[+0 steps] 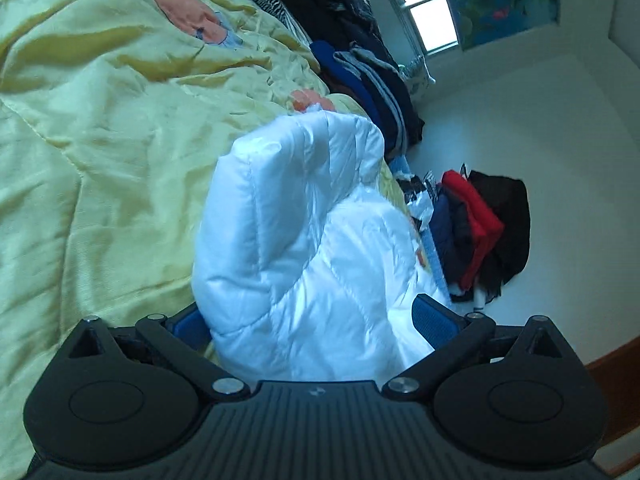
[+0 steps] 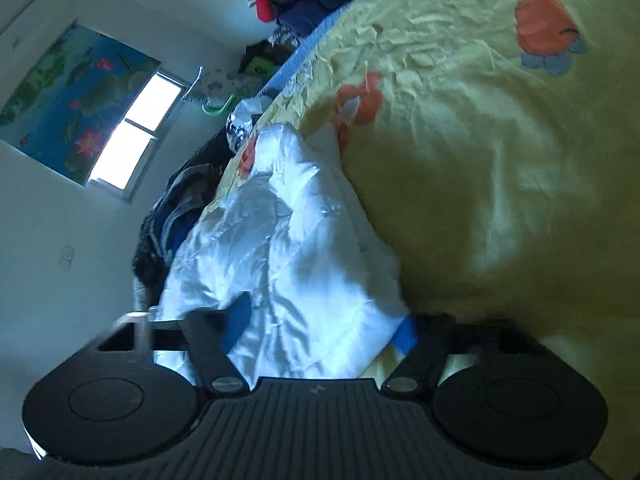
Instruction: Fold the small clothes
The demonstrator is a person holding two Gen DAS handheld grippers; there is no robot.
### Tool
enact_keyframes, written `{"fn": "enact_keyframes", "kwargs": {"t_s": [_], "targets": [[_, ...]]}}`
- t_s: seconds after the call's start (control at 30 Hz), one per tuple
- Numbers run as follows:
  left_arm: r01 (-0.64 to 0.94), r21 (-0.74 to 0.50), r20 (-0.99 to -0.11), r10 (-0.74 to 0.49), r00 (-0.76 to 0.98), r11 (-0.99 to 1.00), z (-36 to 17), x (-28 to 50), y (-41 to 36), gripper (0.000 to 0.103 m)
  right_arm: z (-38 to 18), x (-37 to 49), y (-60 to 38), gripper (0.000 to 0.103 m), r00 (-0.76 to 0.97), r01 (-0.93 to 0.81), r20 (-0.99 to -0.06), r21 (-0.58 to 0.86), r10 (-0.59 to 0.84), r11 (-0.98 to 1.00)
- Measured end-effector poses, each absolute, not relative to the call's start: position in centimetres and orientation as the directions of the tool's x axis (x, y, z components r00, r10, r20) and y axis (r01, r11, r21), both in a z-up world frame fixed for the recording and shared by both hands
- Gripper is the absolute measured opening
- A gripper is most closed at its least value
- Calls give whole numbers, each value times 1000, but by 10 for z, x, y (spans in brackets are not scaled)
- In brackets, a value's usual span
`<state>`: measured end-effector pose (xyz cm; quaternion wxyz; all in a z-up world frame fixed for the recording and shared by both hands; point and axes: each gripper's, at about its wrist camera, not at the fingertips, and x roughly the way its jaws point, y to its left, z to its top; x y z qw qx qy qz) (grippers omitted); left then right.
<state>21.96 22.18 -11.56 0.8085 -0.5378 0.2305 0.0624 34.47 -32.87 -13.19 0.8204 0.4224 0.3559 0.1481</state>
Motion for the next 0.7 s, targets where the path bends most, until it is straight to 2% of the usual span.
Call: {"fn": "enact_keyframes", "kwargs": {"t_s": [0.03,0.07,0.1,0.2,0.27,0.37,0.5,0.6,0.7], "targets": [[-353,-848,-441,-160,883,395,-119,222,223,79,-137,346,-327,24,698,70,-468,798,542,599],[-372,-850,-459,-178,871,373,-123,225,226,50,-144,349,-327,21,687,82,-461,817,561,571],[-405,-843,-488,-187,853,354,-128,227,229,38,-151,349,-329,19,696,99,-435,846,571,524],[-405,-856,-481,-212,851,320,-131,227,236,19,-148,346,-329,15,710,82,-411,855,572,512],[-387,-851,-473,-197,859,355,-121,222,236,12,-139,343,-331,14,724,60,-387,860,571,507],[-340,-849,-445,-200,873,404,-101,206,233,7,-118,331,-337,13,733,6,-338,871,591,490],[-253,-868,-388,-264,883,428,-86,170,233,7,-99,300,-352,13,727,-36,-294,886,620,462],[-268,-855,-421,-292,859,444,-93,145,229,7,-104,273,-367,13,709,-18,-303,895,637,446],[-329,-845,-471,-297,830,421,-115,134,229,8,-124,250,-371,13,683,41,-362,886,634,462]]}}
